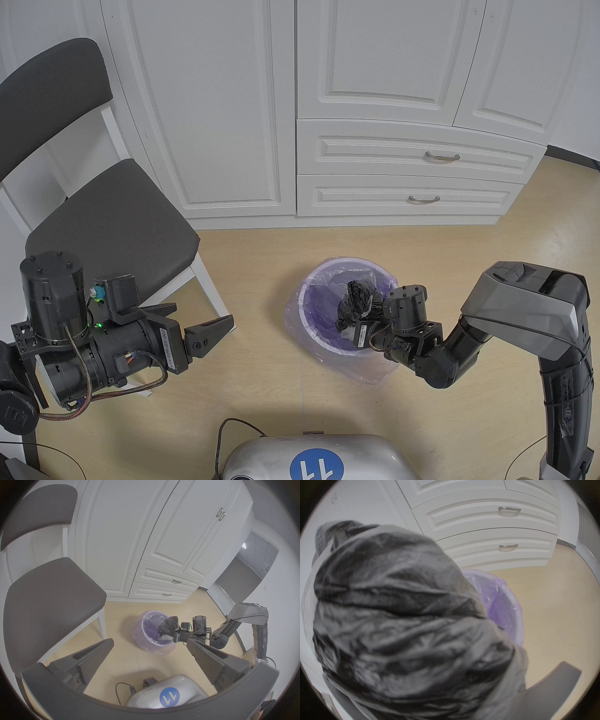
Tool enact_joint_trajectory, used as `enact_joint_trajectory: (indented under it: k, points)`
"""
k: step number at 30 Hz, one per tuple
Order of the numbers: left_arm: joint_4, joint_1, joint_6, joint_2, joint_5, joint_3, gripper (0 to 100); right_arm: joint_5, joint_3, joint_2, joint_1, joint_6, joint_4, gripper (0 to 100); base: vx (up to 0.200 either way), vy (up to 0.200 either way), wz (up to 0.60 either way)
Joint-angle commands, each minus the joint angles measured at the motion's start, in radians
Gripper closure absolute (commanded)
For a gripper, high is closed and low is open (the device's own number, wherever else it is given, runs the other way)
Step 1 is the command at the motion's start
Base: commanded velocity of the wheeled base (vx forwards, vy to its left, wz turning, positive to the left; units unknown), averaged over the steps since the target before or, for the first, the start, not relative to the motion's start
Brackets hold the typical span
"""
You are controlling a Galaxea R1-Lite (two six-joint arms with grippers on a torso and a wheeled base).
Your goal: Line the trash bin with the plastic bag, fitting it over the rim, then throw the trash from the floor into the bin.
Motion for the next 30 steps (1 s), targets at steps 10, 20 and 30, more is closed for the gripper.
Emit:
enact_joint_trajectory:
  k: [10,20,30]
  points:
    - [0.0,0.0,-0.001,-0.01,0.0,-0.001,0,0.005,-0.005,-0.032,0.002,0.012,-0.013,100,0.0,0.0,0.0]
    - [-0.002,0.0,-0.001,-0.013,0.0,-0.001,0,0.008,-0.023,-0.098,0.01,0.123,-0.049,100,0.0,0.0,0.0]
    - [-0.008,-0.001,-0.001,-0.007,0.0,0.001,0,0.01,-0.069,0.027,0.008,0.14,-0.159,100,0.0,0.0,0.0]
